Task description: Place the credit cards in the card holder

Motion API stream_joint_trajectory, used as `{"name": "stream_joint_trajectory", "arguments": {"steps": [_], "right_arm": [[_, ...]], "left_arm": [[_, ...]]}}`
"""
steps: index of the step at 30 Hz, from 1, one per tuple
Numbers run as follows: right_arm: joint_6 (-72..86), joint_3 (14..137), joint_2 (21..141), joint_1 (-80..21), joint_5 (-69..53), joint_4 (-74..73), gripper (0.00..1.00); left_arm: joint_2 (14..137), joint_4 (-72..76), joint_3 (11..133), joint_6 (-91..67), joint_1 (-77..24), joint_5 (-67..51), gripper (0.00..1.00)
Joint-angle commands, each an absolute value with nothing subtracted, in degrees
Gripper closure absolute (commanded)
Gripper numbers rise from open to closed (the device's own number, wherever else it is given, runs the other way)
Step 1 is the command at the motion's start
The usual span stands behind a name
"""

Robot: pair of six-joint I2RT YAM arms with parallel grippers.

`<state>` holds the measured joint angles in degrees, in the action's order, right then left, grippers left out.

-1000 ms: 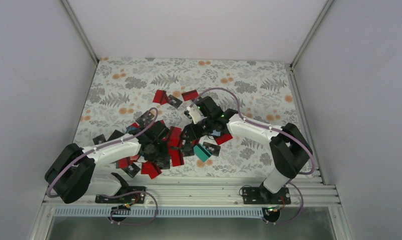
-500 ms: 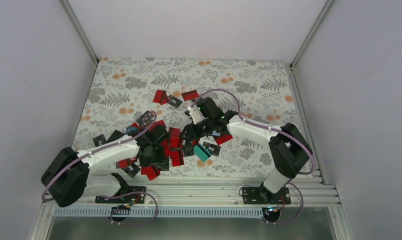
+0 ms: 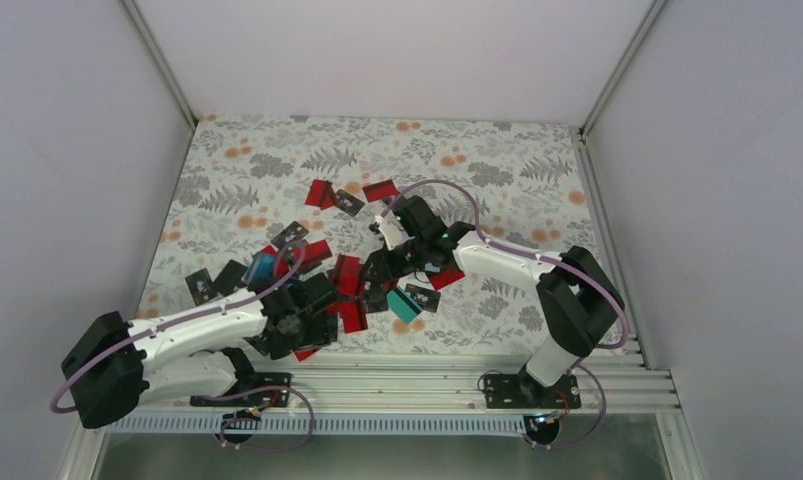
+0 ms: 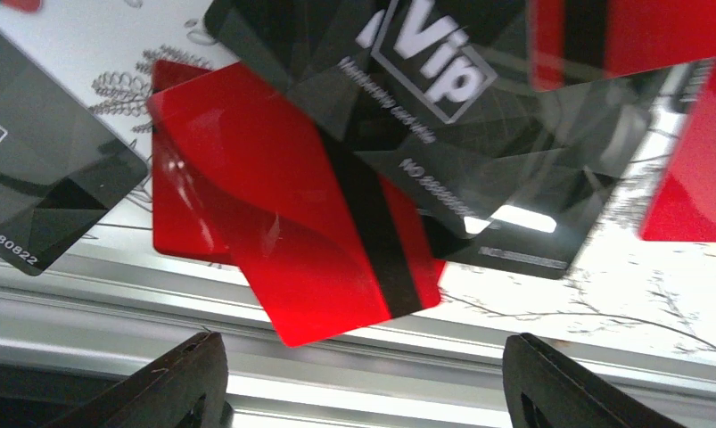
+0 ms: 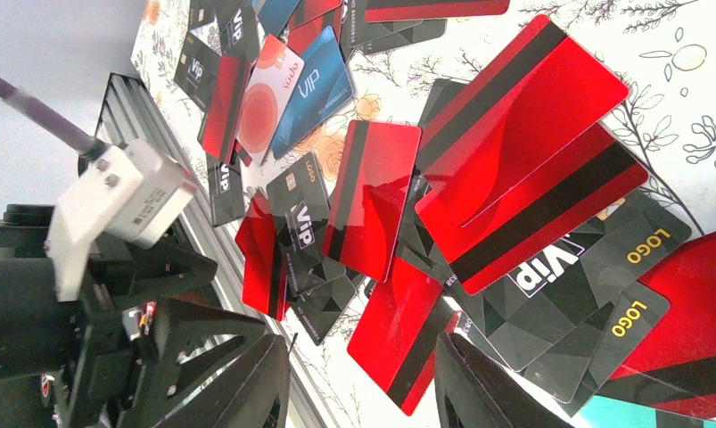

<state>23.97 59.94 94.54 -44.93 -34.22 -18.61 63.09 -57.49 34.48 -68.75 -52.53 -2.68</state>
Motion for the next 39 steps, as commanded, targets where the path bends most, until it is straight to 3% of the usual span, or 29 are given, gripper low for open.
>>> {"name": "stream_joint_trajectory", "arguments": {"steps": [1,12,27,33,39], "right_arm": [[23.5,59.6,94.2,-44.8,-35.2,-17.2,0.57],[22.4,59.4,94.1,-44.8,-34.8,-18.1,0.57],[22.1,60.3,94.9,-44.8,-35.3,-18.6,0.57],[21.9,60.1,94.8,-44.8,-35.2,-18.7,0.57],[22.1,60.1,94.9,-44.8,-35.5,-18.4,0.57]], "left_arm": [[65.0,-55.8,31.8,-73.3,-53.6,-3.6,0.21],[68.5,-51.0,28.4,-75.6,-54.7,-3.8,0.20],[66.8,-48.0,27.3,-77.5,-54.9,-2.6,0.26],[65.8,-47.1,26.7,-77.9,-55.0,-1.6,0.35],[65.2,-46.8,27.0,-77.9,-55.9,-1.5,0.50]]}}
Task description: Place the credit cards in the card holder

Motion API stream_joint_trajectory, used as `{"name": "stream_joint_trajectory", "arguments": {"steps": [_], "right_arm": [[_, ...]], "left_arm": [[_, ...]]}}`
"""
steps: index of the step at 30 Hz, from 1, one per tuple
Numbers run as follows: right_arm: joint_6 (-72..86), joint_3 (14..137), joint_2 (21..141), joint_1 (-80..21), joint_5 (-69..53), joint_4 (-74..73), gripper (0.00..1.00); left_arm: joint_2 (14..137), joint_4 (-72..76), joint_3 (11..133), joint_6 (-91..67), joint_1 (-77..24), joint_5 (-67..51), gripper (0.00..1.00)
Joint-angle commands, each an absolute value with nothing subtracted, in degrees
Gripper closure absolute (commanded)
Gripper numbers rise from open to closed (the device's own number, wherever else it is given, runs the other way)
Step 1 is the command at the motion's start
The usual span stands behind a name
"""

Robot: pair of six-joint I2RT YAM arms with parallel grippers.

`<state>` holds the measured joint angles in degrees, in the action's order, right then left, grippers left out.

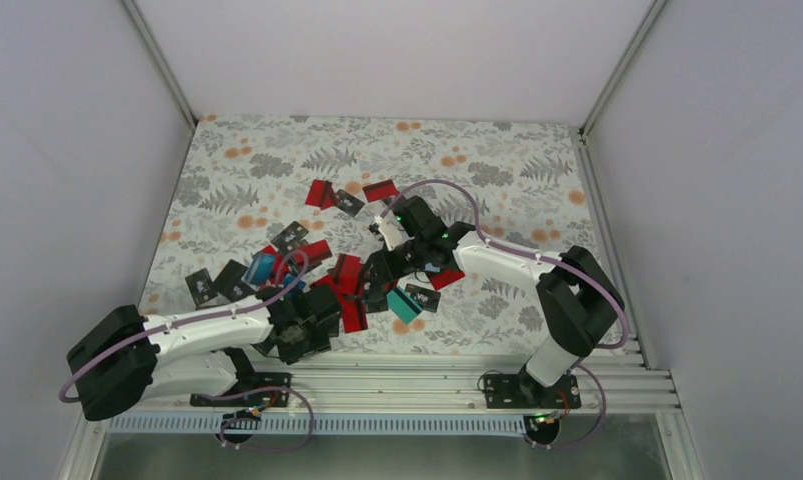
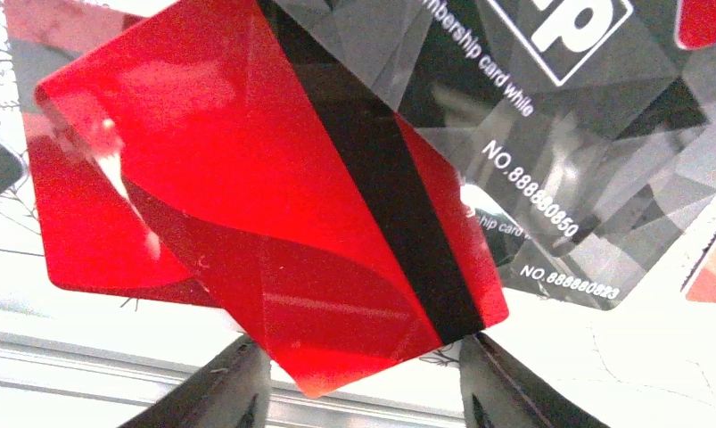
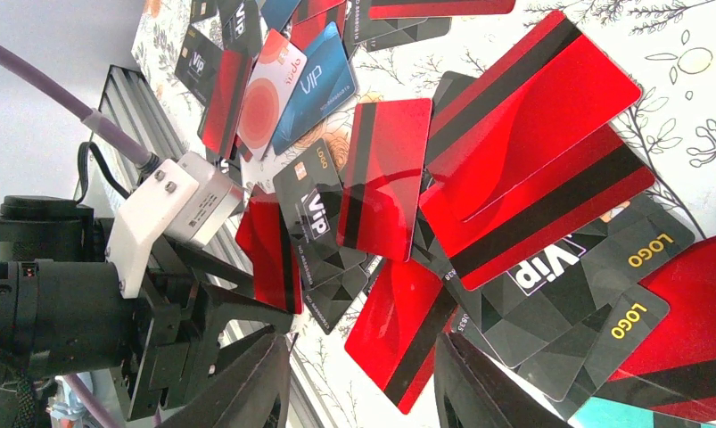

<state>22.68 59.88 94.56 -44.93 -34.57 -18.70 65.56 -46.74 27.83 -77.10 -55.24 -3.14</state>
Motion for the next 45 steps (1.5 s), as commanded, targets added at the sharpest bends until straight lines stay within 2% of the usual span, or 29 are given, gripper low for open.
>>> {"name": "stream_joint_trajectory", "arguments": {"steps": [1,9,16,19,20,24,26,28,31,37,45], "right_arm": [[22.1,60.1,94.9,-44.8,-35.6,-18.4,0.57],[22.3,60.4,96.8,-44.8,-35.9,-18.1,0.57],[22.2,60.5,97.3,-44.9,-36.6,-17.9,0.57],[22.1,60.6,98.0,-45.5,-37.5,-17.6,0.57],[22.1,60.6,98.2,-45.9,-37.9,-17.4,0.57],[22.4,60.6,98.7,-48.7,-38.6,-15.8,0.57],[23.0,61.0,99.4,-50.6,-38.6,-15.1,0.57],[23.7,61.6,100.2,-52.2,-38.3,-14.7,0.56],[24.8,62.3,101.5,-54.9,-37.5,-14.1,0.57],[26.7,62.8,103.4,-57.7,-35.9,-13.5,0.58],[26.0,63.2,103.1,-57.8,-32.9,-15.3,0.58]], "left_arm": [[65.0,-47.1,27.2,-77.9,-56.0,-1.5,0.51],[62.8,-49.9,29.8,-78.3,-57.5,-0.6,0.64],[62.1,-52.2,31.9,-79.2,-59.3,0.1,0.83],[61.6,-53.4,32.1,-79.9,-59.9,0.5,0.84],[61.4,-54.3,32.3,-80.3,-60.1,0.9,0.83],[60.9,-59.5,32.7,-82.0,-60.2,4.5,0.63],[60.5,-60.7,32.9,-82.4,-59.9,6.7,0.52],[60.2,-61.1,32.7,-82.3,-58.7,7.8,0.36],[59.5,-60.6,32.0,-81.7,-56.5,9.1,0.22],[57.6,-50.3,29.1,-76.6,-51.0,5.6,0.11],[63.4,-43.3,28.7,-80.4,-51.0,1.3,0.12]]}}
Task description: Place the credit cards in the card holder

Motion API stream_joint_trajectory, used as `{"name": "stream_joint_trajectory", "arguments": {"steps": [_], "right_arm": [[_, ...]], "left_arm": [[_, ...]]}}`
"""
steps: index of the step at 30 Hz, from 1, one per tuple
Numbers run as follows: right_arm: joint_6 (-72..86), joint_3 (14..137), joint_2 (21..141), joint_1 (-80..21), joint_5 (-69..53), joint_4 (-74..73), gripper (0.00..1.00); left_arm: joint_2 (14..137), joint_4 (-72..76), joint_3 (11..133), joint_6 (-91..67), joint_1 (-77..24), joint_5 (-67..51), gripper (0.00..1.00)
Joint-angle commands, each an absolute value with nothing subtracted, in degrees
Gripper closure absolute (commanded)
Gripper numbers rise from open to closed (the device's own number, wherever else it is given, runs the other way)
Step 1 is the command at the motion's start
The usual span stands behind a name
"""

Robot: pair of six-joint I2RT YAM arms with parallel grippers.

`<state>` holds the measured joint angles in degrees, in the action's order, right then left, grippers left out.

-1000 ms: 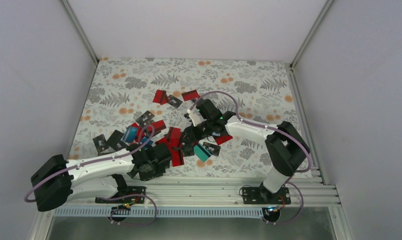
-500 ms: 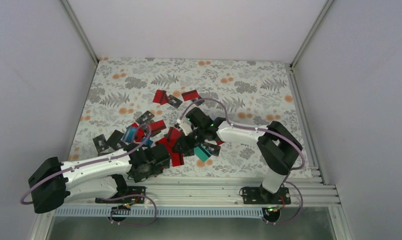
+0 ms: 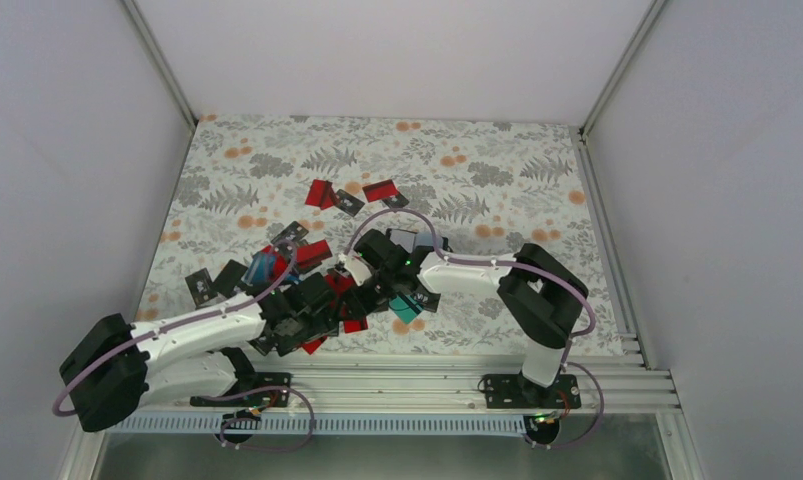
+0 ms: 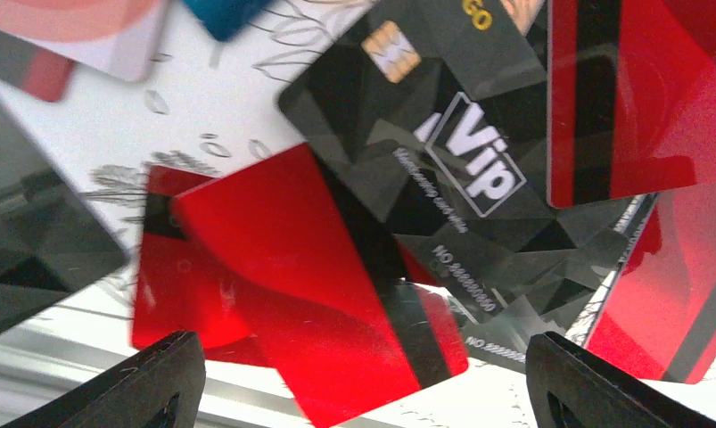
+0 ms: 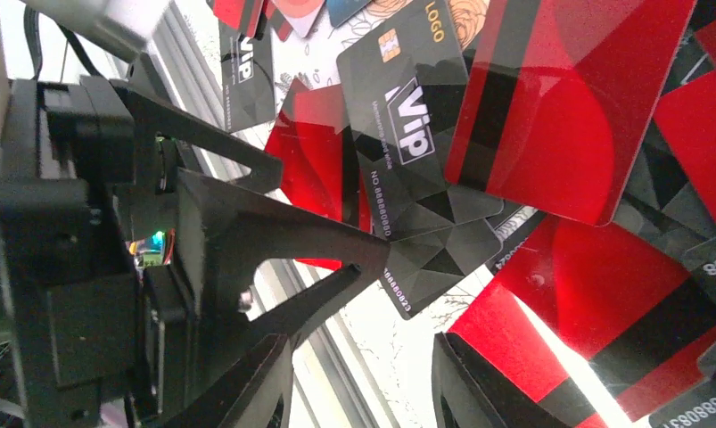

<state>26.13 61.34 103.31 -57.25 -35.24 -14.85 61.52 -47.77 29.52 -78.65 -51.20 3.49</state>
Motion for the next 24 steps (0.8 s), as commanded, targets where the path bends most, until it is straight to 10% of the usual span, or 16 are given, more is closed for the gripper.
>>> {"name": "stream_joint_trajectory", "arguments": {"steps": [1,24], "right_arm": [[25.7,63.1,102.8,-57.8,-32.2,-15.7,0.59],[23.7,61.5,100.5,-57.8,-29.3,-17.2,0.59]], "left_arm": [[63.7,-43.7,28.7,-80.9,-51.0,1.3,0.13],[70.2,-40.8,25.8,-81.8,-53.5,0.2,0.26]]}}
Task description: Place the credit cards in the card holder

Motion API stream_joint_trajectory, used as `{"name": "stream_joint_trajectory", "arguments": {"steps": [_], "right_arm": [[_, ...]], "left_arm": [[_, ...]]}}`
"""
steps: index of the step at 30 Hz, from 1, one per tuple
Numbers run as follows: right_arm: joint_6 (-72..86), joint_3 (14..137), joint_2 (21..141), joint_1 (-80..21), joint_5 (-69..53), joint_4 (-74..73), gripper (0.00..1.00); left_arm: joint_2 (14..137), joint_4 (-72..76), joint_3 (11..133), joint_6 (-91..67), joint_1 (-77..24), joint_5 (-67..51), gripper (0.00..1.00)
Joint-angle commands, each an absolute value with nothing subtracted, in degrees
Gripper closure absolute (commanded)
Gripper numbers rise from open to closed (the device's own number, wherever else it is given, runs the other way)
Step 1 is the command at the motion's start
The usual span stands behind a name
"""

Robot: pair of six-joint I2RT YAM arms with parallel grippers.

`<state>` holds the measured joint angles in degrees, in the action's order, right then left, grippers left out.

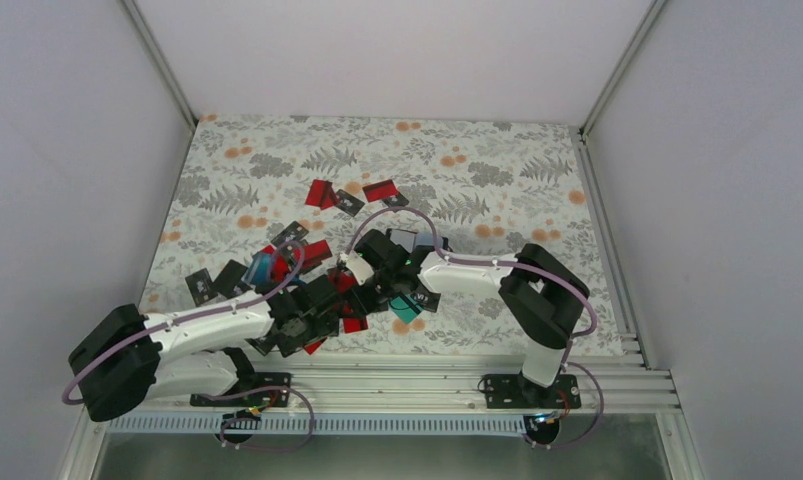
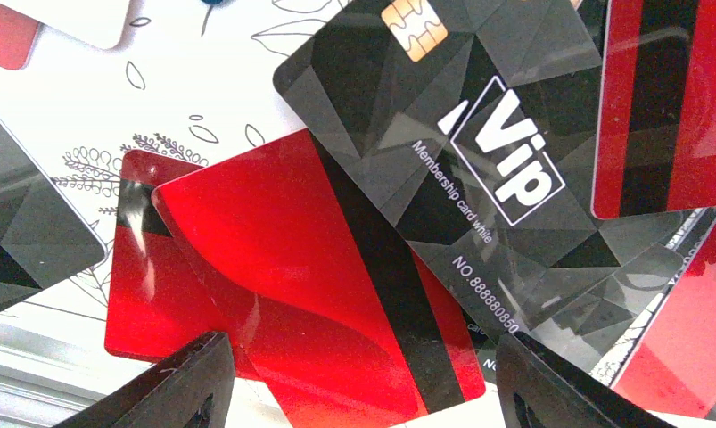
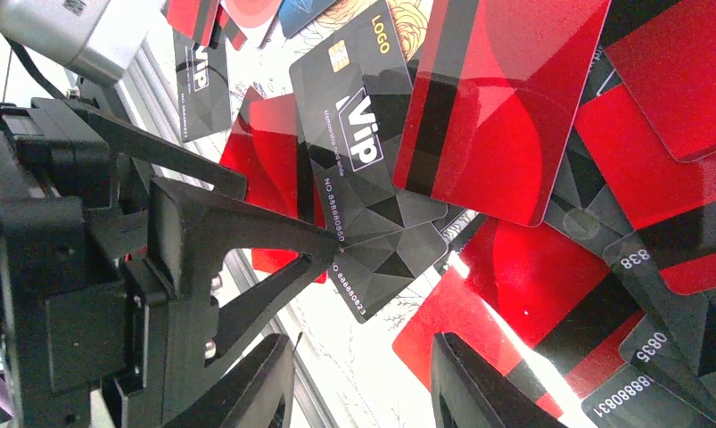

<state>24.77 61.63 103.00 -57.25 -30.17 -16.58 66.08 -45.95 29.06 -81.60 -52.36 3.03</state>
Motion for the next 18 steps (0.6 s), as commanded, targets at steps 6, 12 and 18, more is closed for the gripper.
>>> {"name": "stream_joint_trajectory", "arguments": {"steps": [6,12,18], "right_arm": [[23.8,61.3,100.2,-57.8,-28.9,-17.2,0.59],[23.7,61.2,100.2,-57.8,-28.8,-17.1,0.59],[23.7,61.3,100.4,-57.8,-28.8,-17.2,0.59]], "left_arm": [[72.4,-39.9,25.8,-81.3,-54.4,-0.2,0.30],[73.0,-38.5,24.2,-82.2,-55.6,-1.0,0.40],[73.0,-36.8,22.1,-82.9,-56.7,-2.2,0.40]]}}
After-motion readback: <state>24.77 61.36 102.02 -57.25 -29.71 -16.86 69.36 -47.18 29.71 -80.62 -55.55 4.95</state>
